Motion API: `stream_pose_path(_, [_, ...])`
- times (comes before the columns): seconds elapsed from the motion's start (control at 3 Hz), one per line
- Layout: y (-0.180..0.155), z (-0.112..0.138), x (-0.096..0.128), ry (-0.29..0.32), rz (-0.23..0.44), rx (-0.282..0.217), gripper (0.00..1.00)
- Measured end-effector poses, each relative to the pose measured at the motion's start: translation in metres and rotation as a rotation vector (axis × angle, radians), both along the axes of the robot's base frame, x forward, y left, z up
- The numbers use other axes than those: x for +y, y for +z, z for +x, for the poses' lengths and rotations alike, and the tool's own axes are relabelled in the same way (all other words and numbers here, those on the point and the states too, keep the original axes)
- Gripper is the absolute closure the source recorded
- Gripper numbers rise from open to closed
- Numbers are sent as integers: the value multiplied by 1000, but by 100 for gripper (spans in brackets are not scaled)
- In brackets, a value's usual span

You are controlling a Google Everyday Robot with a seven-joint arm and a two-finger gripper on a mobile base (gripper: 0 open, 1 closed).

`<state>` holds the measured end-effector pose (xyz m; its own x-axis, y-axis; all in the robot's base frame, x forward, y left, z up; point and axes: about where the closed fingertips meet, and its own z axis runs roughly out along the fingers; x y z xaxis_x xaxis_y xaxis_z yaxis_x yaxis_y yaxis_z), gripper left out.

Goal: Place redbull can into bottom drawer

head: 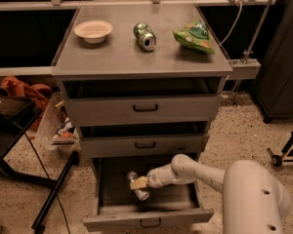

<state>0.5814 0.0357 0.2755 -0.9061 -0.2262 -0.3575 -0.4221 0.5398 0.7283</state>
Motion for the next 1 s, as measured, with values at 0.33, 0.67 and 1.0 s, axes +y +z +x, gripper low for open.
stream_pose_path(0.33, [-58, 12, 17, -37, 38, 36, 100])
stream_pose_path(0.67, [-87, 27, 17, -96, -15, 43, 100])
stream_pose_path(1.0, [-110, 25, 22, -162, -92, 55, 100])
